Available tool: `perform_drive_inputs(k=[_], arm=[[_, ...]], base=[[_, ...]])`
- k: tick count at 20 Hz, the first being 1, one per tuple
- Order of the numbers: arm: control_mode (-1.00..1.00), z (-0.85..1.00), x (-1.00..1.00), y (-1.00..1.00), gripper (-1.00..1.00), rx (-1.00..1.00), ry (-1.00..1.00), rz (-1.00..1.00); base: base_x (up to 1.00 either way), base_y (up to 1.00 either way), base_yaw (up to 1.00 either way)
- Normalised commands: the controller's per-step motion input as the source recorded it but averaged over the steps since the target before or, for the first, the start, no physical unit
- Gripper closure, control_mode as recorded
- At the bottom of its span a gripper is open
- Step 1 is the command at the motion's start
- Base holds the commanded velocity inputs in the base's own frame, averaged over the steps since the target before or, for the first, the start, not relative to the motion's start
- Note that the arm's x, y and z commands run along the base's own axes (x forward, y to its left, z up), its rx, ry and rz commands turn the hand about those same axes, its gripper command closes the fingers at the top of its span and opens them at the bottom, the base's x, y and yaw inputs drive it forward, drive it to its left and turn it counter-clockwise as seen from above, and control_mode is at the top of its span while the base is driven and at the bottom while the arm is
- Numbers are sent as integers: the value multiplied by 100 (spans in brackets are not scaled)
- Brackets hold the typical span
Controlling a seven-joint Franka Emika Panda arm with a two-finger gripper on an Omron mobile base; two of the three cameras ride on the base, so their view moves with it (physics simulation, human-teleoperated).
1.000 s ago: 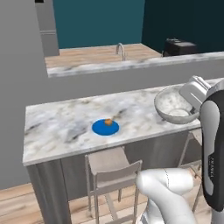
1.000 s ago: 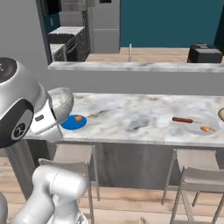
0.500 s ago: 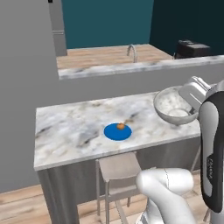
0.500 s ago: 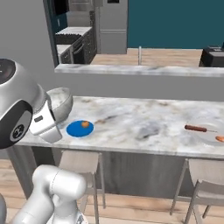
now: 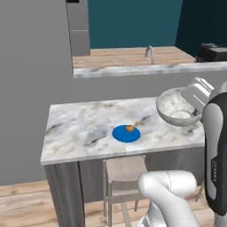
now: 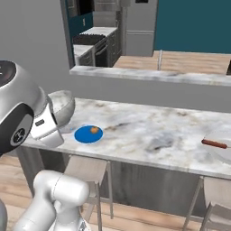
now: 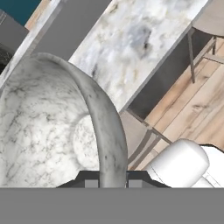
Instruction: Take the smaller bowl and place it next to the appetizer plate on the dining counter , and place the larger bowl next to the plate with cooked food.
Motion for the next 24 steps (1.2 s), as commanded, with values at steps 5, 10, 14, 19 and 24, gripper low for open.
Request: perform_drive_inputs(k=[5,10,14,19,24], arm=[[-100,-9,40,-13,100,5,0,11],[-100,-48,100,-8,100,13,5,19],[-100,-68,86,0,100,12,19,6],[-100,-61,49,-11,100,1,21,0],[-100,-34,30,-24,100,0,8,-1]], base=[[53,-4,19],[0,0,0],[0,0,0],[0,0,0],[0,0,0]])
